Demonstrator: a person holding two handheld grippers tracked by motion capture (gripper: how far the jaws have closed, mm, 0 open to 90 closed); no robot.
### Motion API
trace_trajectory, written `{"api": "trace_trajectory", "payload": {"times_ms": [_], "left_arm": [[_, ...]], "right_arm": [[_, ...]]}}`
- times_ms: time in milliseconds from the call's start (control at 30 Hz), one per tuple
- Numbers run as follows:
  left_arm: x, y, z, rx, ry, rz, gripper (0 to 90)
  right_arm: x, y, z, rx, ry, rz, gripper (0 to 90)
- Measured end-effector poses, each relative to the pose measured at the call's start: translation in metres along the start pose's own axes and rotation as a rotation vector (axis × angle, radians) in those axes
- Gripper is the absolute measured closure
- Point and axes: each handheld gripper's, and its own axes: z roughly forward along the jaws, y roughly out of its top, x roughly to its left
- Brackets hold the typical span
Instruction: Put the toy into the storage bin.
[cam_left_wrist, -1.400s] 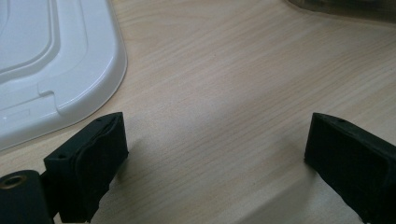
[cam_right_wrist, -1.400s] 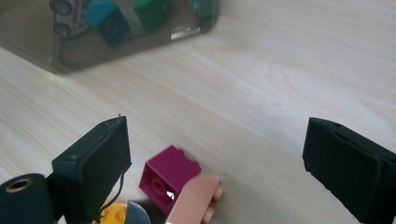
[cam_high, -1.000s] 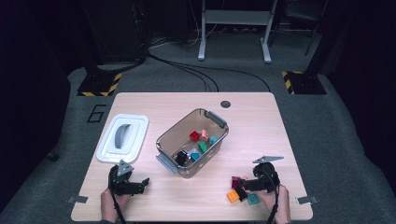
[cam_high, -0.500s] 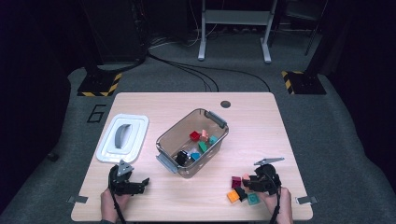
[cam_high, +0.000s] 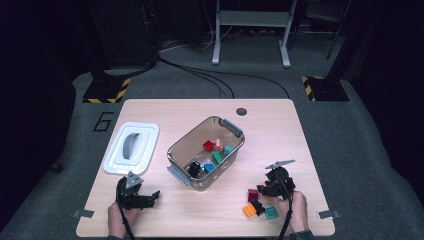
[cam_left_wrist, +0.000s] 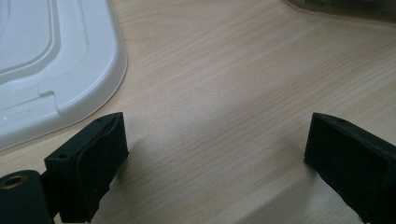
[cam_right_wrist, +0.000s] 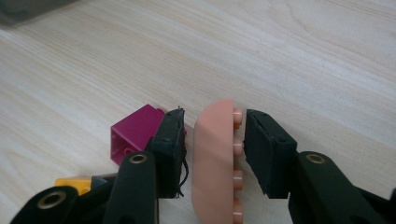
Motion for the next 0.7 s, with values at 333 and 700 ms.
{"api": "trace_trajectory", "payload": {"times_ms": [333,700], "left_arm": [[0.0,0.0,0.0,0.001,-0.002,0.003,5.7],[0.0,0.0,0.0,0.0,0.0,0.001,5.6]], "right_arm": [[0.002,0.01,0.005,0.051,-0.031,-0.014,66.6],[-0.003,0.015,-0.005,-0.042,-0.013,-0.003,66.9]]}}
